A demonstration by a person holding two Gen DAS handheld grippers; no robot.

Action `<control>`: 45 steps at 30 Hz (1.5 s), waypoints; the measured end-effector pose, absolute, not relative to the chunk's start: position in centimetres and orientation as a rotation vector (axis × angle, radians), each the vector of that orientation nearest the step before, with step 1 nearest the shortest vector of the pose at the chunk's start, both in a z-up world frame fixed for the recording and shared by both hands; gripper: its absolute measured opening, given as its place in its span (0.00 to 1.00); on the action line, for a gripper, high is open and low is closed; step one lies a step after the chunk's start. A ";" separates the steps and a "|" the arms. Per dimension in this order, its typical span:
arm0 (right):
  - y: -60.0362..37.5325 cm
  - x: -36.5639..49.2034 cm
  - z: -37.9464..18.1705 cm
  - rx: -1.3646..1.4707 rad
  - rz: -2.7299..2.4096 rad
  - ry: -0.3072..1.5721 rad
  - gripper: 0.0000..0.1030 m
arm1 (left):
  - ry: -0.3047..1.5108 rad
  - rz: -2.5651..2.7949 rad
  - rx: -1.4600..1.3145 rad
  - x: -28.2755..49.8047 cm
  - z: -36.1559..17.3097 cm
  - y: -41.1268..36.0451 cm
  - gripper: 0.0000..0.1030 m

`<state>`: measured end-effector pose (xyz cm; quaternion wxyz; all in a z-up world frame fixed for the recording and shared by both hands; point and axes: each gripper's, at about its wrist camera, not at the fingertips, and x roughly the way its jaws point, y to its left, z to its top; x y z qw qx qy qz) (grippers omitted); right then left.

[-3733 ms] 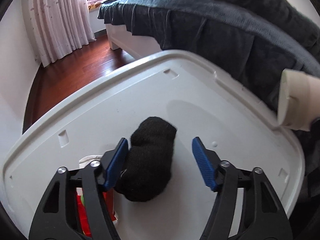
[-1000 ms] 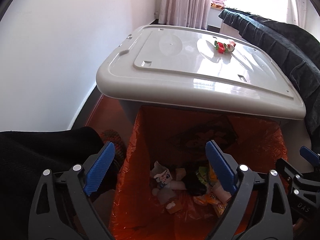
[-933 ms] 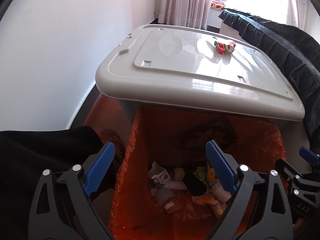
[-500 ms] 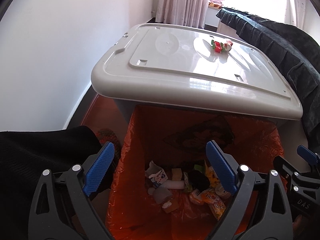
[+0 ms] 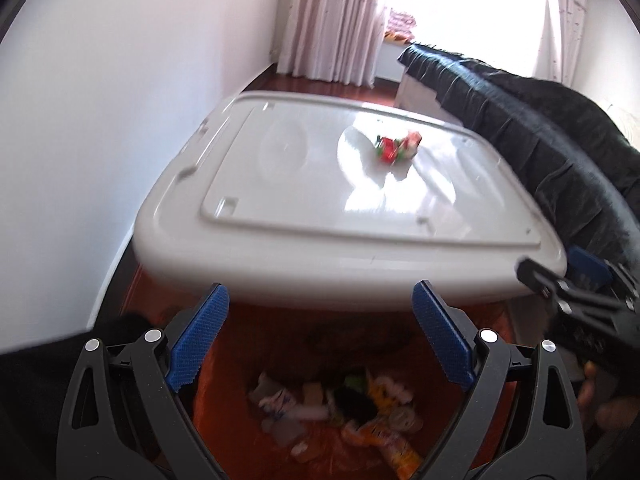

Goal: Collect trash
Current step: 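Grasp the red-and-white snack packet with the right gripper, then grasp the red toy car with the left gripper while the right holds the packet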

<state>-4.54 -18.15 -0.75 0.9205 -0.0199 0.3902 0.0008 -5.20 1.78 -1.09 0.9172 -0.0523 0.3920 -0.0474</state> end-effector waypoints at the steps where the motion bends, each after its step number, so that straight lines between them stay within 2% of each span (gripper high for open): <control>1: -18.3 -3.4 -0.4 -0.045 0.000 0.795 0.89 | 0.794 -0.100 -0.104 -4.7 -0.8 1.6 0.88; 9: -17.7 10.2 0.5 -0.068 -0.015 0.794 0.88 | 0.707 -0.123 -0.038 -1.4 0.6 -0.2 0.88; 17: -17.3 22.5 -3.3 -0.034 -0.069 0.901 0.81 | 0.710 -0.122 -0.020 -0.4 -0.6 0.5 0.88; 21: -17.7 25.9 -5.0 0.010 -0.090 0.965 0.77 | 0.719 -0.121 -0.035 0.0 -1.1 0.8 0.88; 24: -17.6 27.7 -6.5 0.024 -0.086 1.027 0.59 | 0.723 -0.126 -0.020 0.0 -1.4 0.6 0.88; 25: -17.6 28.0 -7.0 0.035 -0.080 1.047 0.47 | 0.725 -0.128 -0.015 0.0 -1.5 0.5 0.88; 28: -18.0 28.3 -7.5 0.062 -0.086 1.082 0.32 | 0.736 -0.128 -0.016 -0.1 -1.6 0.4 0.88; 36: -20.2 24.7 -4.1 0.066 -0.038 0.995 0.30 | 0.745 -0.139 -0.080 2.6 -0.3 0.2 0.88; 43: -23.9 19.8 0.3 0.040 -0.014 0.902 0.30 | 0.774 -0.220 -0.055 11.1 -0.2 -5.3 0.88; 45: -24.8 18.8 0.9 0.033 -0.011 0.888 0.30 | 0.803 -0.252 -0.038 13.6 -1.3 -7.1 0.79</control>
